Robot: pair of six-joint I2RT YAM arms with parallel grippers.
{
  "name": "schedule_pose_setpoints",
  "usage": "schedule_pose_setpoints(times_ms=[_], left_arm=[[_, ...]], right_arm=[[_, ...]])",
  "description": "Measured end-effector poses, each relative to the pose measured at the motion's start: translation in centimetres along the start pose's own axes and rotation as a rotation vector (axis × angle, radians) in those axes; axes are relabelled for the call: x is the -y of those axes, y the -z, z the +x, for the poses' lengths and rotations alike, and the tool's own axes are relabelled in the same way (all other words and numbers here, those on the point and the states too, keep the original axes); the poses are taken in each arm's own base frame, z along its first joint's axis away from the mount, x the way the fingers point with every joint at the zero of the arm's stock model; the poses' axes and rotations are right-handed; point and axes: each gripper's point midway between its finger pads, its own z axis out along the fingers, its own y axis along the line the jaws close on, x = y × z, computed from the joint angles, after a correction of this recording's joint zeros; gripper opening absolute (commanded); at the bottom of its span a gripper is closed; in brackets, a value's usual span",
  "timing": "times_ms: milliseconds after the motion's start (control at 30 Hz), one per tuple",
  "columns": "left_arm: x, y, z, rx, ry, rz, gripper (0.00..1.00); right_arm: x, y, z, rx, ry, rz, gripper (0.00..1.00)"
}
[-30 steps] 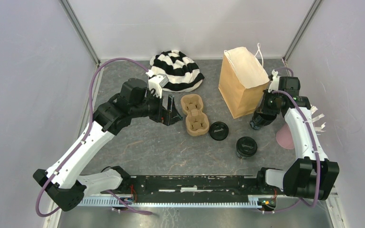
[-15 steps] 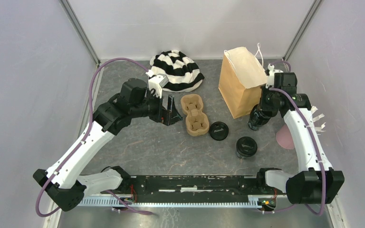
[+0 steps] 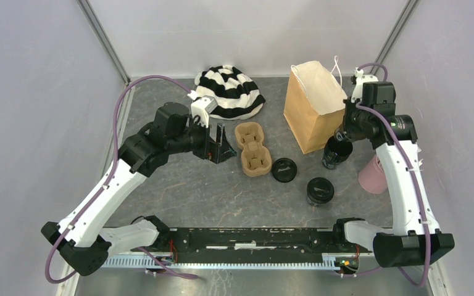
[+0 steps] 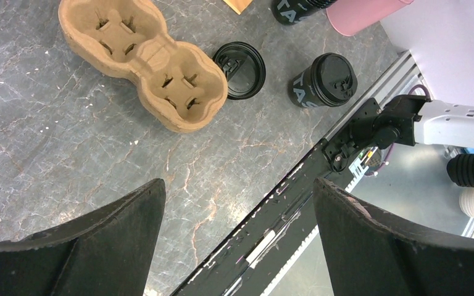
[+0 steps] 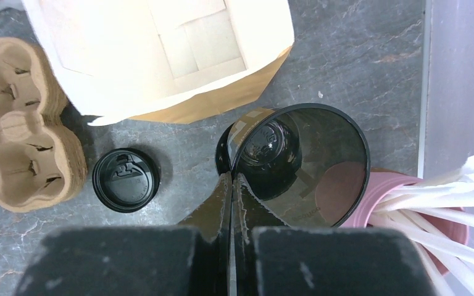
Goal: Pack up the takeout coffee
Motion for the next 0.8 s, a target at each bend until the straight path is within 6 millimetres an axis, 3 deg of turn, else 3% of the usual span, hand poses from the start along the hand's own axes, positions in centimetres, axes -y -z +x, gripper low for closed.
schedule_pose_setpoints(times_ms=[200, 367, 567, 800], left_arm=[[0.1, 0.3, -0.2, 0.012, -0.003, 0.002, 0.95], [-0.3, 0.5, -0.4, 0.027, -0.004, -0.024, 0.96], [-0.9, 1.2, -0.9, 0.068, 0.024, -0.076, 0.95], [-2.4, 3.8, -1.4, 0.145, 0.075, -0.198, 0.95]], right_arm=[[-0.6, 2.6, -1.9, 0.041, 0.000, -0.039, 0.00], [-3.4, 4.5, -1.6, 0.045, 0.022, -0.173, 0.00], [-10.9, 7.7, 1.3, 0.030, 0.140, -0.451, 0.00], [-23.2, 11.2, 8.9, -0.084, 0.424, -0.686, 0.00]])
